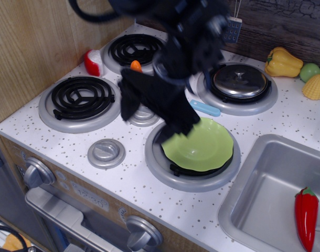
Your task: Put carrot on plate
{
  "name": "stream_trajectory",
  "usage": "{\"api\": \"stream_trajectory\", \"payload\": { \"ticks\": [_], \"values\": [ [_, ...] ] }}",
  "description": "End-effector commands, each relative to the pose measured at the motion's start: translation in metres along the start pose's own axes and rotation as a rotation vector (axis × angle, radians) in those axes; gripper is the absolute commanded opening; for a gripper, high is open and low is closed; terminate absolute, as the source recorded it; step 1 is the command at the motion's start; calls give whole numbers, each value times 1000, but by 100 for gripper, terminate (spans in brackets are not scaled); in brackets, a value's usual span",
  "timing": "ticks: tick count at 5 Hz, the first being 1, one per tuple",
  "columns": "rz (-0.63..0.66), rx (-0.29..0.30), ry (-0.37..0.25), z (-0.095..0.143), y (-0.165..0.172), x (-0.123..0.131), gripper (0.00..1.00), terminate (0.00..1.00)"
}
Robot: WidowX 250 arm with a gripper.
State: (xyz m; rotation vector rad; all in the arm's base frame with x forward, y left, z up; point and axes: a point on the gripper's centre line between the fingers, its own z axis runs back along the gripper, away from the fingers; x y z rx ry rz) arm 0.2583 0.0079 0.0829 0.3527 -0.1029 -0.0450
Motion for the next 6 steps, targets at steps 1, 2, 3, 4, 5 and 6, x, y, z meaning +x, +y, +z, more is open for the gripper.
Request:
{"api": "stream_trajectory", "payload": {
  "ticks": [1,2,3,4,5,6],
  "values": [
    [-35,16,-108,-5,61,47,100,0],
    [-39,27,-183,-18,84,74,100,0],
    [-55,11,-267,-34,93,96,100,0],
    [-74,-23,-313,-47,88,109,100,0],
    [-96,-66,-348,-67,82,123,100,0],
    [-109,-91,-343,-83,84,132,100,0]
  ]
}}
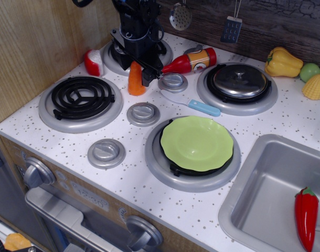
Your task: Put carrot on plate
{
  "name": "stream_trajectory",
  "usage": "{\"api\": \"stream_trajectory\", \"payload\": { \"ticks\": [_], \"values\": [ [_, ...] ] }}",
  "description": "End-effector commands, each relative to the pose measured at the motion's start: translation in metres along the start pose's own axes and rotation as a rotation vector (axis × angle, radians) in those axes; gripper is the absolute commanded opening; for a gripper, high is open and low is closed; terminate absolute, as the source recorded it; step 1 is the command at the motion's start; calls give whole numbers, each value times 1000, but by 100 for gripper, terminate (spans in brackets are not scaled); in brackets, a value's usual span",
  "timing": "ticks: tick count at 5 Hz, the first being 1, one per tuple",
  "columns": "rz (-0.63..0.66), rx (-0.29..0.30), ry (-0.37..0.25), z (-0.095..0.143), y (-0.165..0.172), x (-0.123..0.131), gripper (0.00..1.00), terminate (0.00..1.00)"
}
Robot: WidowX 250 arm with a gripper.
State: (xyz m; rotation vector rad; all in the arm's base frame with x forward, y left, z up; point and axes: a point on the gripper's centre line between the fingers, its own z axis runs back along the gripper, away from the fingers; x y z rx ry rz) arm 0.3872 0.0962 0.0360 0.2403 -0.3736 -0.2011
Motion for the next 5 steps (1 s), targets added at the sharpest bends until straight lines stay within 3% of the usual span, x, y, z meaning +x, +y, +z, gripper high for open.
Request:
{"api": "stream_trajectory", "payload": {
  "ticks": [1,2,4,5],
  "values": [
    [11,-23,-31,-14,8,12,100,0],
    [26,-45,8,-10,-1,8,0,0],
    [28,-8,32,20,-6,5,0,0],
    [41,34,71,56,-16,3,0,0]
  ]
}}
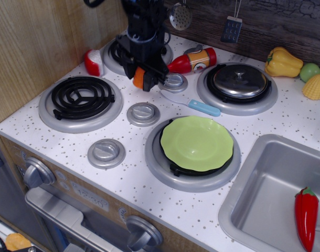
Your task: Put carrot on plate
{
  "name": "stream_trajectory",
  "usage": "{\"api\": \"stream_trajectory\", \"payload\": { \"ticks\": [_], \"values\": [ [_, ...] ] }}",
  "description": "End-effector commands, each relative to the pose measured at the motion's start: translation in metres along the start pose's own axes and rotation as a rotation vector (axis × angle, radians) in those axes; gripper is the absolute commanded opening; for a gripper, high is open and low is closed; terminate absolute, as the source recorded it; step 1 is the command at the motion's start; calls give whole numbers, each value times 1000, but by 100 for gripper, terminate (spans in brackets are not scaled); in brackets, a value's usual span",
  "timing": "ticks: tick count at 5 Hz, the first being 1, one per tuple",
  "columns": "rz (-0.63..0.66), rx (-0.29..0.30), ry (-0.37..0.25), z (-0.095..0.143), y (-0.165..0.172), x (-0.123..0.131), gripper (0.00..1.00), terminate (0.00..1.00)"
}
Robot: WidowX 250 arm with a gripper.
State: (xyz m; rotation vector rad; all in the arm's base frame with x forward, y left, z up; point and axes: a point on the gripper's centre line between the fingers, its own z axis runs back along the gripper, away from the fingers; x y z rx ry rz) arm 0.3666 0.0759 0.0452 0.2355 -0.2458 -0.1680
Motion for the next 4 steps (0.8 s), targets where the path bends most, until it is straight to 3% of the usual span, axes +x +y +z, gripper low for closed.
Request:
{"api": "stream_trajectory", "payload": {
  "ticks": [1,2,3,4],
  "values": [
    [35,28,-21,64,-33,-10,0,0],
    [0,-28,-10,63,-73,-25,0,0],
    [-31,-133,-14,45,-111,-43,0,0],
    [-70,-205,-53,36,-118,-48,0,0]
  ]
}}
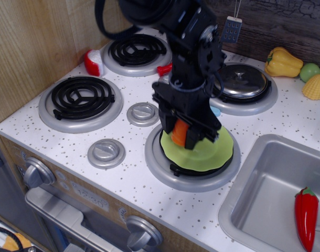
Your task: Put carrot on plate
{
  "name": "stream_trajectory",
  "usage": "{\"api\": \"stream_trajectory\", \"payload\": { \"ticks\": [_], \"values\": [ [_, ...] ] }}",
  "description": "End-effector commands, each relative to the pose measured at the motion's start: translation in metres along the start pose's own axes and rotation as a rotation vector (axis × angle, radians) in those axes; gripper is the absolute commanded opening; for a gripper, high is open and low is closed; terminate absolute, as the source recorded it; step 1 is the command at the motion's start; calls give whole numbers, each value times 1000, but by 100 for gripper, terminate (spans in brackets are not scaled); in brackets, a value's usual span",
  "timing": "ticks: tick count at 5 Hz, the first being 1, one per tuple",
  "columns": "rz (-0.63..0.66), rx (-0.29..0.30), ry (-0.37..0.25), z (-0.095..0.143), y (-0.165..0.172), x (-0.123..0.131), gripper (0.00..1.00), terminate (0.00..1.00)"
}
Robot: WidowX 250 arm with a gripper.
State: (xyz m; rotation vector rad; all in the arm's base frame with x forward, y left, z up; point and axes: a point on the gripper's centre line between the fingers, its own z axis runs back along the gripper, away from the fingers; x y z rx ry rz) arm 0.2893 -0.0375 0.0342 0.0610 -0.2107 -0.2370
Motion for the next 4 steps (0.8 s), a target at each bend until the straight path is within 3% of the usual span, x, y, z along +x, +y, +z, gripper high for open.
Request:
{"api": "stream_trajectory", "payload": {
  "ticks": [1,2,3,4],
  "values": [
    [-56,-60,-114,0,0,7,0,0],
    [-56,-60,-114,0,0,7,100,0],
    [-56,-60,-114,0,0,7,100,0],
    [-56,-60,-114,0,0,7,100,100]
  ]
}}
